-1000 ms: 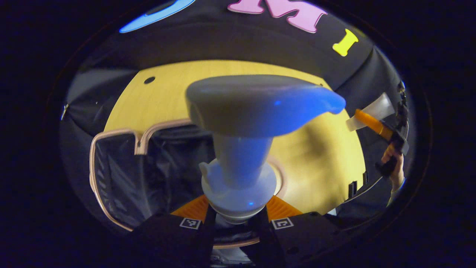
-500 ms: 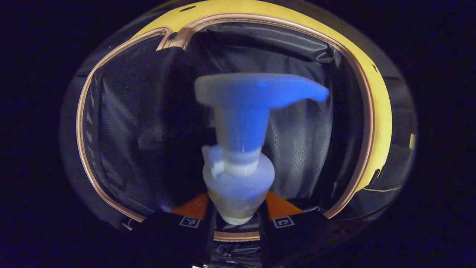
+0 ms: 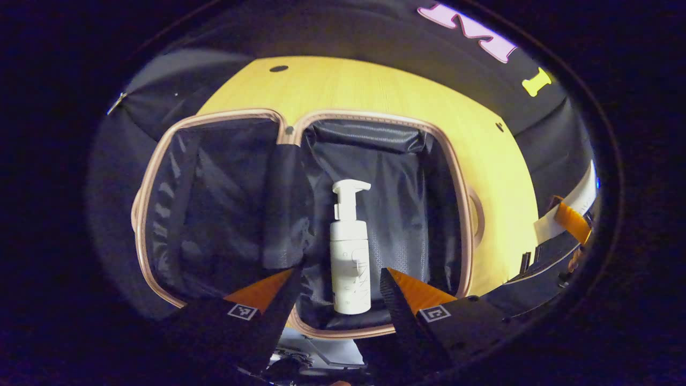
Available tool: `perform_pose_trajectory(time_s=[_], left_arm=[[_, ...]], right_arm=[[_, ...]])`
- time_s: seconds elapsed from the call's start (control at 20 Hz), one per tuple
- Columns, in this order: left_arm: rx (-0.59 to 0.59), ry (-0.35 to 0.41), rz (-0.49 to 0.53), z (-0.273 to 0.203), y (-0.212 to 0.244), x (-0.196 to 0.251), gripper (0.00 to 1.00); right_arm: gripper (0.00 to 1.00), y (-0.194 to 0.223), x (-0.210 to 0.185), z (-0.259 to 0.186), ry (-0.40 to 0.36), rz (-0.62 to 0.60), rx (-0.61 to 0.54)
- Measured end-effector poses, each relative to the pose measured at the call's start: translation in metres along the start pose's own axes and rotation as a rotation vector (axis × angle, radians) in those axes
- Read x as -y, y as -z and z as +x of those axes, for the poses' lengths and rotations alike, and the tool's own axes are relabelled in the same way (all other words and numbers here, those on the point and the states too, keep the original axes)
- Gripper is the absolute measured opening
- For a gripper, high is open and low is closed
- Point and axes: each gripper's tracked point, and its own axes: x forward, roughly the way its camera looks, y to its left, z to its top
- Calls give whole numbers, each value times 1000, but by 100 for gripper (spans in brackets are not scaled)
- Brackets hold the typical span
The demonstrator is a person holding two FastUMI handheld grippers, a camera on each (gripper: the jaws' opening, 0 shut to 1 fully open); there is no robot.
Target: First open the suitcase, pack the skin care products into it, and then close the suitcase.
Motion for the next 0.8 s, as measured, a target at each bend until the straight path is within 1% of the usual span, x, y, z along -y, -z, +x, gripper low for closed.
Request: perform_pose_trajectory(time_s=[0.05,0.1,0.15,0.2,0.25,0.4,0.5,0.65,0.7,0.75,0.8], left_arm=[[44,-2,-29,-15,8,-8,94],[80,-7,-62,-30,19,-17,94],[108,-19,-101,-47,29,-28,94],[126,-31,-143,-60,42,-37,94],[140,-47,-189,-73,57,-48,94],[165,-113,-340,-104,101,-77,94],[176,-151,-455,-121,131,-87,95],[217,-178,-600,-160,168,-92,94],[227,-190,-638,-169,180,-95,94],[236,-203,-668,-178,190,-97,94],[239,-214,-694,-183,200,-97,94]], right_arm=[[23,10,-16,21,-31,15,-57],[23,19,-26,42,-35,28,-106],[37,30,-33,60,-37,35,-163],[30,42,-38,76,-34,44,-216],[30,54,-41,91,-28,57,-272],[30,89,-37,125,22,106,-445],[30,111,-27,139,78,147,-543],[30,123,-25,148,128,224,-625],[36,124,-23,149,151,248,-644],[24,125,-23,152,168,271,-656],[30,125,-23,152,181,292,-667]])
